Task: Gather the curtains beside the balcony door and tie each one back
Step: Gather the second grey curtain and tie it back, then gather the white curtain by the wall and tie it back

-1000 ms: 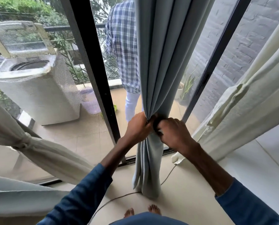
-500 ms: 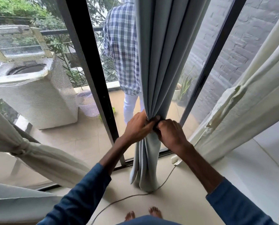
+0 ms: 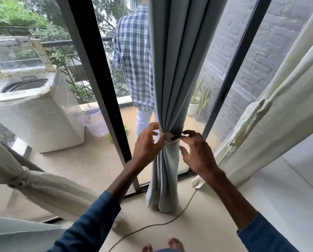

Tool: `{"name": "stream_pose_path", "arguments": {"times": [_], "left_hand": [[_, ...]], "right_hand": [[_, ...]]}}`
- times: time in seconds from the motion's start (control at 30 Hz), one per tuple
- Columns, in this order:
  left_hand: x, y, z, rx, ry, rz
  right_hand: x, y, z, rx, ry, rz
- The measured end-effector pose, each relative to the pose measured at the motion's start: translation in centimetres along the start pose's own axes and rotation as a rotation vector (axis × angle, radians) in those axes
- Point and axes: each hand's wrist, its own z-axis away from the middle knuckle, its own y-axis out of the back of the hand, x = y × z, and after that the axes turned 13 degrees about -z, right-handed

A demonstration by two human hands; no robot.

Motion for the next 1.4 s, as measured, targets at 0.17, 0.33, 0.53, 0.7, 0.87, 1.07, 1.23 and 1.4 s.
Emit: {"name": "stream_pose_path", "arguments": {"times": [0.17, 0.33, 0.53, 0.7, 0.87, 1.07, 1.23, 1.4], "left_hand": [[0.3, 0.3, 0.9, 0.129, 0.117, -0.055], [1.3, 0.5, 1.8, 0.069, 0.150, -0.123], [3.4, 1.2, 1.9, -0.012, -0.015, -0.005], [6.3, 1.4, 1.4, -0.093, -0.215, 0.027], [11.8, 2.2, -1.3, -0.137, -0.544, -0.017], [23.6, 4.3, -8.3, -0.035, -0.765, 0.011], [36.0, 6.3, -14.1, 0.185, -0.889, 0.090], [50.1, 8.4, -18.3, 0.419, -0.983, 0.080]], "right_hand": [[0.6, 0.1, 0.1, 0.028, 0.006, -0.047], [0.2, 0.1, -0.3, 0.047, 0.015, -0.080], [-1.2, 1.0, -0.2, 0.095, 0.072, -0.140], [-1.3, 3.2, 0.2, 0.150, 0.072, -0.134], [-0.7, 9.7, 0.0, 0.325, 0.094, -0.081], [-0.4, 21.5, -1.8, 0.562, 0.193, 0.028], [0.0, 32.7, -5.0, 0.777, 0.325, 0.138], [0.4, 44.2, -8.9, 0.985, 0.483, 0.241]]}}
